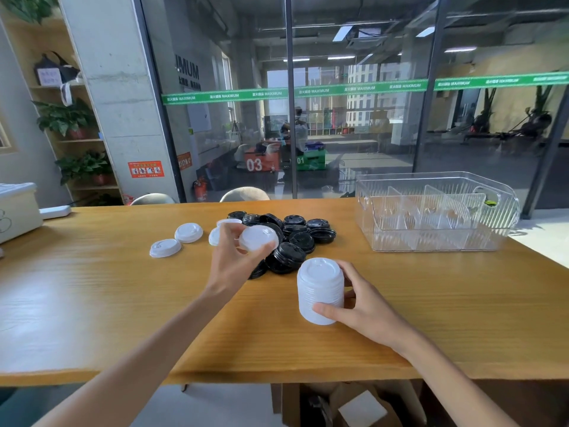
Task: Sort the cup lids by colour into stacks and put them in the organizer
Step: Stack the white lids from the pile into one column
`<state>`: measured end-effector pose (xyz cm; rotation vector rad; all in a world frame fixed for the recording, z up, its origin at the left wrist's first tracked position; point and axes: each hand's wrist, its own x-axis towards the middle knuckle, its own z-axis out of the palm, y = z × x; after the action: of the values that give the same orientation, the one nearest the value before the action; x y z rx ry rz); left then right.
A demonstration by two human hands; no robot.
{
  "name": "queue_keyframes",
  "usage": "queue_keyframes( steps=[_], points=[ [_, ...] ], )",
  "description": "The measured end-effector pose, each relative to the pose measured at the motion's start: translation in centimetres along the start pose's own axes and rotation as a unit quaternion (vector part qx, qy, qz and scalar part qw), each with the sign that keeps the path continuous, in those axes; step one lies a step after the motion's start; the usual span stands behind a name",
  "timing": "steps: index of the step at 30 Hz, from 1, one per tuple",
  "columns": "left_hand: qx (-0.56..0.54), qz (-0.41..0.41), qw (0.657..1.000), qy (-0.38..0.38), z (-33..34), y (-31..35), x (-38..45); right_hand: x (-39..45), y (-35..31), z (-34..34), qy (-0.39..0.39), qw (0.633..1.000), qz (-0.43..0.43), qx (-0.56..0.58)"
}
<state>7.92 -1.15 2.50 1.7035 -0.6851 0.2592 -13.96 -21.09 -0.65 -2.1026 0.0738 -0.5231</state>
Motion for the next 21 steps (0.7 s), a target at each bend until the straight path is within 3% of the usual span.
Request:
queue_keyframes(
  steps=[10, 21],
  points=[
    [-0.061, 0.005, 0.997, -0.049, 4.9, 4.3, -6.0, -0.3, -0.7, 0.2, 0.005, 1.000, 0.001, 0.005],
    [-0.116, -0.004, 0.993, -0.037, 5.9, 5.9, -7.5, -0.4, -0.6, 0.2, 0.012, 1.000, 0.014, -0.001]
  ],
)
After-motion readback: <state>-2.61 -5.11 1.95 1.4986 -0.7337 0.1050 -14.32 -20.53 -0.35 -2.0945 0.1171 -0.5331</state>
